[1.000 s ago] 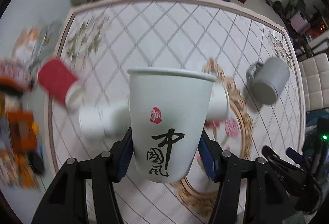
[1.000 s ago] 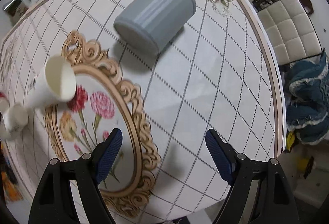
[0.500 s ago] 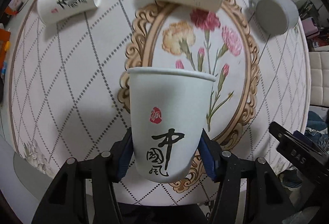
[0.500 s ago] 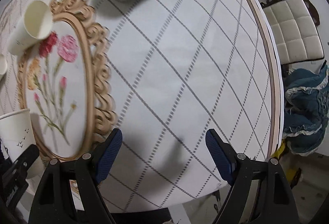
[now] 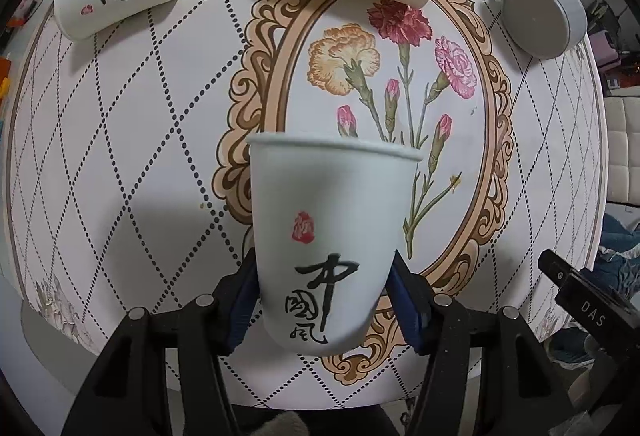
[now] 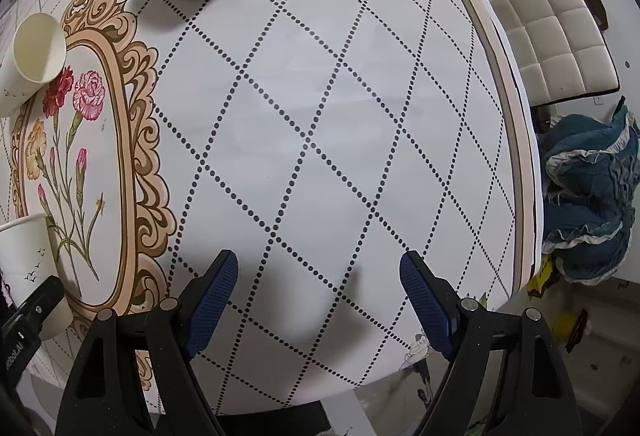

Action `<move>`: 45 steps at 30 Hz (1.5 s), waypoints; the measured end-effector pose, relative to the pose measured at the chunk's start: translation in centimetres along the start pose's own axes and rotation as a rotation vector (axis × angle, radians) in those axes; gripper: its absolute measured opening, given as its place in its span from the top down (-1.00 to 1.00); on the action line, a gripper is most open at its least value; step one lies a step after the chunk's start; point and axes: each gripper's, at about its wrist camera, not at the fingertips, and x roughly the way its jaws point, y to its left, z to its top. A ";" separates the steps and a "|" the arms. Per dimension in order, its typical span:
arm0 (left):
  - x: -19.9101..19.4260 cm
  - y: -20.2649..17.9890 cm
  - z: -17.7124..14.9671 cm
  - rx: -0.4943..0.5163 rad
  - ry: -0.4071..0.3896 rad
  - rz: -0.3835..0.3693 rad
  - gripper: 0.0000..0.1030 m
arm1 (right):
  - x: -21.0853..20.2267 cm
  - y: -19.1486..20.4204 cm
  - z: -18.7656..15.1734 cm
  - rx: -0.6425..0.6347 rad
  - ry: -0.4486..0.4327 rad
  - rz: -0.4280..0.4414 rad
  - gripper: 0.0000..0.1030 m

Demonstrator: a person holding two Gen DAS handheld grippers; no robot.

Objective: Flip cup upright
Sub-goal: 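Lift the white cup with the left gripper and rotate it rim up, then grasp the upright white cup with the right gripper while the left gripper releases it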

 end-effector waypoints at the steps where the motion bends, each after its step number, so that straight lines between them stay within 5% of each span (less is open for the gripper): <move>1: 0.1 0.0 0.0 0.001 -0.001 0.006 -0.34 | 0.0 0.0 -0.1 0.000 -0.002 -0.001 -0.64; 2: 0.0 0.1 0.1 0.005 -0.004 0.010 -0.60 | 0.0 -0.1 -0.1 0.000 -0.004 -0.003 -0.64; 5: -0.3 0.1 0.1 0.023 -0.023 0.027 -0.86 | -0.1 0.2 -0.2 0.003 -0.004 -0.005 -0.64; 15: -2.4 0.4 -0.2 0.058 -0.066 0.039 -0.89 | -0.4 0.3 -1.5 0.008 -0.013 -0.003 -0.64; 27: -11.4 8.0 -3.0 0.003 -0.282 0.222 -0.89 | -3.6 0.8 -2.7 0.017 -0.042 0.074 -0.64; 35: -10.2 13.2 -3.2 -0.105 -0.271 0.294 -0.89 | -8.4 7.3 -4.6 -0.116 -0.102 0.156 -0.64; 45: -7.0 16.5 -3.2 -0.090 -0.241 0.366 -0.89 | -8.7 17.4 -4.6 -0.284 -0.084 0.189 -0.64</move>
